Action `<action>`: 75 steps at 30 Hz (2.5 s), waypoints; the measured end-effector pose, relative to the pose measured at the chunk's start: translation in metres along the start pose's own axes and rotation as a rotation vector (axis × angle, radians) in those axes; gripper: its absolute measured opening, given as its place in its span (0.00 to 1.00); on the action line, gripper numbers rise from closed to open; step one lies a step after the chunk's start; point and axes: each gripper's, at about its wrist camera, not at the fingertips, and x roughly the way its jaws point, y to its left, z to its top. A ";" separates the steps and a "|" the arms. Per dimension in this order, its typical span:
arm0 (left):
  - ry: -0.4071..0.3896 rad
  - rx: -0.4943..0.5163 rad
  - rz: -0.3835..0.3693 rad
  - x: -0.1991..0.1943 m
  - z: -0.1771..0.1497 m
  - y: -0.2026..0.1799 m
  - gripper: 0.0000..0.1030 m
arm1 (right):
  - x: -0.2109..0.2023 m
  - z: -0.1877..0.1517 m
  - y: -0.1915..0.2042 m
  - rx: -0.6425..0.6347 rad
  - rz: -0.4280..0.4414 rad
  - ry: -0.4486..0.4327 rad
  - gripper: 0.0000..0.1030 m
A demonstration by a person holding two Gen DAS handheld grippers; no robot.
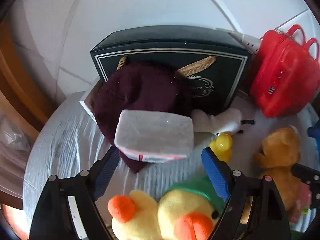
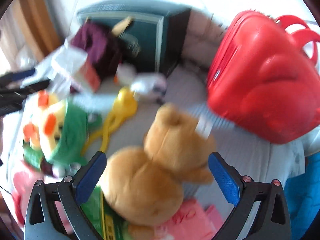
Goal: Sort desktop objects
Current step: 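Grasp the white tissue pack with left tool while right tool grasps the white plush toy, then carry the tissue pack and white plush into the blue bin and release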
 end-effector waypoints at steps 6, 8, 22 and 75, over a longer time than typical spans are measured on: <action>0.081 0.034 0.070 0.061 0.016 -0.005 0.82 | 0.033 0.046 -0.005 0.077 0.056 -0.026 1.00; 0.071 0.017 0.064 0.069 0.017 0.001 0.82 | 0.057 0.064 -0.007 0.118 0.059 -0.022 1.00; 0.076 0.001 0.090 0.091 0.023 0.021 0.71 | 0.167 0.104 0.000 0.259 0.120 0.144 0.96; -0.428 0.312 -0.467 -0.427 -0.092 -0.321 0.66 | -0.459 -0.241 -0.108 0.334 -0.354 -0.665 0.37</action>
